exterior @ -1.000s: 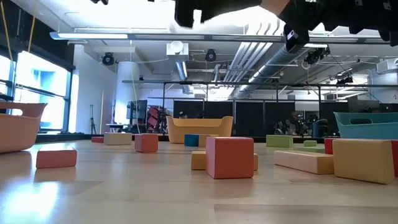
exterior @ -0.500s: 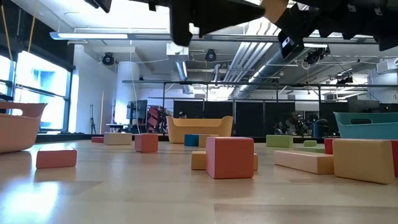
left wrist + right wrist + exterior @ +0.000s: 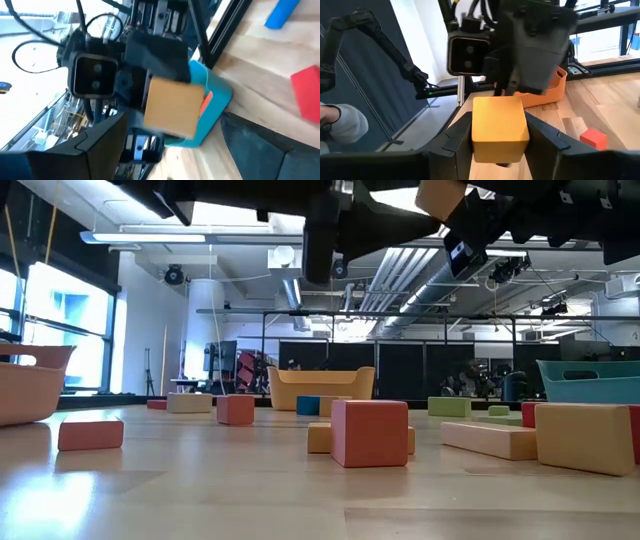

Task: Sort blocks by size
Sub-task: Put the yellow square block into the orange bin

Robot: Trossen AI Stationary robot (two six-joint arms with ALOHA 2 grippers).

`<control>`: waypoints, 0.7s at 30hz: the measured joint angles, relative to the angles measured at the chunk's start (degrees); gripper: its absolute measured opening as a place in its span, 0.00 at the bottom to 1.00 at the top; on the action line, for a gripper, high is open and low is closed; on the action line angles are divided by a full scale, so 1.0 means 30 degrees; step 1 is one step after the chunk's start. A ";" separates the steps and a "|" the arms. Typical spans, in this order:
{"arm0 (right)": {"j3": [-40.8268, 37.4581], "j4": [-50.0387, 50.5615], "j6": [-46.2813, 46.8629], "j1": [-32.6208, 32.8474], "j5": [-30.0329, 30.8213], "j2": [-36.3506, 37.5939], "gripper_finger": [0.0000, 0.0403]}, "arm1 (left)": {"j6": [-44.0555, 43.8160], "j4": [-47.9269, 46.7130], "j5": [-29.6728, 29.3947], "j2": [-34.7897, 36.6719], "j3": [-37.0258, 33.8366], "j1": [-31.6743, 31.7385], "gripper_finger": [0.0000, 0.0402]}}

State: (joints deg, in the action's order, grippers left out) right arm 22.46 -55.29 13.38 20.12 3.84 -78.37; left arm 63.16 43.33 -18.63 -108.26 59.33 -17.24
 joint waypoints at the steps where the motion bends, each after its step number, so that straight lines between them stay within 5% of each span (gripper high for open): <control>1: 0.0000 -0.0021 -0.0062 -0.0024 0.0007 0.0000 0.34 | -0.0017 0.0001 -0.0006 -0.0003 0.0000 0.0056 0.77; 7: 0.0000 -0.0063 0.0410 -0.0277 -0.0007 0.0000 0.34 | -0.0511 0.0079 0.0059 -0.0003 0.0000 0.0387 0.77; 13: 0.0000 0.0010 0.0516 -0.0446 -0.0015 0.0000 0.34 | -0.1570 -0.0188 0.2592 -0.0003 0.0000 0.0495 0.77; 21: 0.0000 0.0353 0.0718 -0.0612 0.0080 0.0000 0.34 | -0.1985 -0.0047 0.2534 0.0004 0.0000 0.0660 0.75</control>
State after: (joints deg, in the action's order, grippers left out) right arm 22.46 -54.23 15.53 18.28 4.08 -78.37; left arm 57.21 43.19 -11.03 -108.25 59.33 -15.26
